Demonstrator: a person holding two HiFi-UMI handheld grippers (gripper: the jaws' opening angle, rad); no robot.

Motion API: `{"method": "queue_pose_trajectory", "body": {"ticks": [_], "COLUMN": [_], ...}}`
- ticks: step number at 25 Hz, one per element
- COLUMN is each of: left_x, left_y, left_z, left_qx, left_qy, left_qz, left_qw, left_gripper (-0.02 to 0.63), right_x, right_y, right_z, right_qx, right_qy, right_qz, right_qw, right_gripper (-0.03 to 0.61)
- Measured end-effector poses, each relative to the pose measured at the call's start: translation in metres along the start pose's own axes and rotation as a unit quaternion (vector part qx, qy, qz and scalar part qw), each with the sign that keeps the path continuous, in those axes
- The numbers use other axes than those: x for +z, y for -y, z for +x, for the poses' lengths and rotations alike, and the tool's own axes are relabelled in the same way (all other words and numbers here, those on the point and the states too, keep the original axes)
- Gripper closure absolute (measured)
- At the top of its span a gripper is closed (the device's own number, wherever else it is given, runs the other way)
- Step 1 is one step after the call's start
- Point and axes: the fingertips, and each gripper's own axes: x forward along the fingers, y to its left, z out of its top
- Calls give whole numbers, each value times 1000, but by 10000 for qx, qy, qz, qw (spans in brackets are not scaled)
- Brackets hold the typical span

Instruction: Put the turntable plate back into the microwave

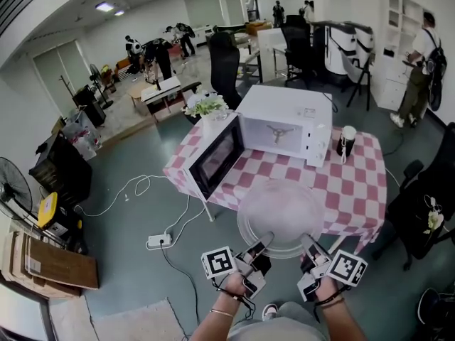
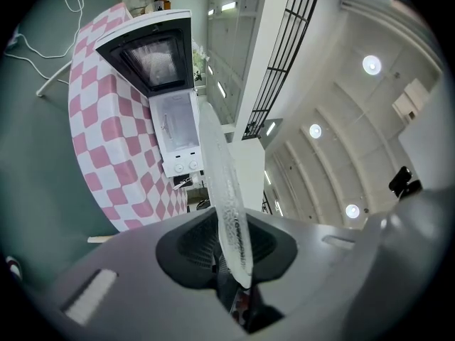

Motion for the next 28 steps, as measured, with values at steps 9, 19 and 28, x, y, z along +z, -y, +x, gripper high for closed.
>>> {"method": "queue_pose_trajectory", "body": {"ticks": [9,19,28], "left_x": [31,95,156], "left_y": [-23,-45,-68], "left_z": [21,84,150], "left_qx": [85,127,267], "left_qy": [60,298,526], "left_qz": [-201,-239,-263], "left_qw": [9997,9992,9979], "left_gripper": [561,563,561], "right_x": [14,72,133], "right_y": [17,36,61], "right_z": [39,118,190], "right_qx": [-164,56,-3], "right_qy": [-113,-268,-538], "right_qz": [106,29,105], "right_qw": [9997,9996,9985], "right_gripper": [485,485,485]}}
